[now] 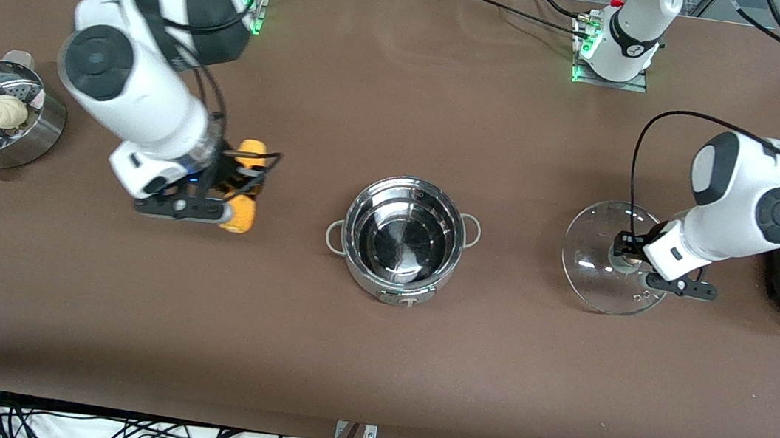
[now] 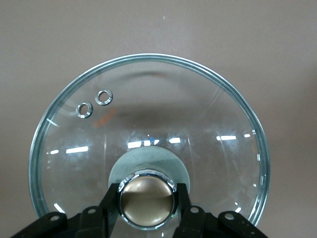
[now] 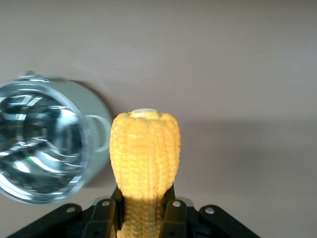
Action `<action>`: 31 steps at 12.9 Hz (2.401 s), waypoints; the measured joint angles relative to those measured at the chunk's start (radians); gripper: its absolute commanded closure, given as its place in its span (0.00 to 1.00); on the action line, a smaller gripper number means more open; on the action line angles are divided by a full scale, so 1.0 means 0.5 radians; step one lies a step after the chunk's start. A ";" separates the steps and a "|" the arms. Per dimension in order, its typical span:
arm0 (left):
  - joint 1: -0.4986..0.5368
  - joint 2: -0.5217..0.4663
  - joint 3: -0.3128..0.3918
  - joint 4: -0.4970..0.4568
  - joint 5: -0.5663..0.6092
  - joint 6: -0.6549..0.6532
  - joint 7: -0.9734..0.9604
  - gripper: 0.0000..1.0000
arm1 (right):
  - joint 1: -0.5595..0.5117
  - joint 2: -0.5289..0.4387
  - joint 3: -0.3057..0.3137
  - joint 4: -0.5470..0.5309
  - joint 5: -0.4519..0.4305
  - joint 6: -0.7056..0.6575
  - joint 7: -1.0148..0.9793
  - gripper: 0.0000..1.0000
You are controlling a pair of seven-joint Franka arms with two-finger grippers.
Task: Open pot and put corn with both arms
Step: 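Carry the corn into the pot while the left gripper sets the lid down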
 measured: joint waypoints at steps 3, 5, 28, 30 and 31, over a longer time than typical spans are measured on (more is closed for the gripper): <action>0.000 0.170 0.002 -0.049 0.000 0.264 -0.001 1.00 | 0.181 0.235 0.003 0.279 0.000 0.086 0.220 0.70; 0.000 0.255 0.003 -0.042 0.000 0.361 -0.005 0.92 | 0.272 0.369 0.005 0.370 0.000 0.240 0.331 0.70; 0.080 -0.448 0.043 0.947 0.095 -1.293 -0.120 0.00 | 0.548 0.915 0.005 0.456 -0.007 0.861 0.547 0.00; 0.083 -0.445 0.052 1.025 0.096 -1.298 -0.124 0.00 | 0.548 0.844 -0.001 0.510 -0.015 0.676 0.536 0.00; 0.085 -0.446 0.055 1.059 0.096 -1.317 -0.124 0.00 | 0.546 0.779 -0.013 0.528 -0.024 0.571 0.515 0.00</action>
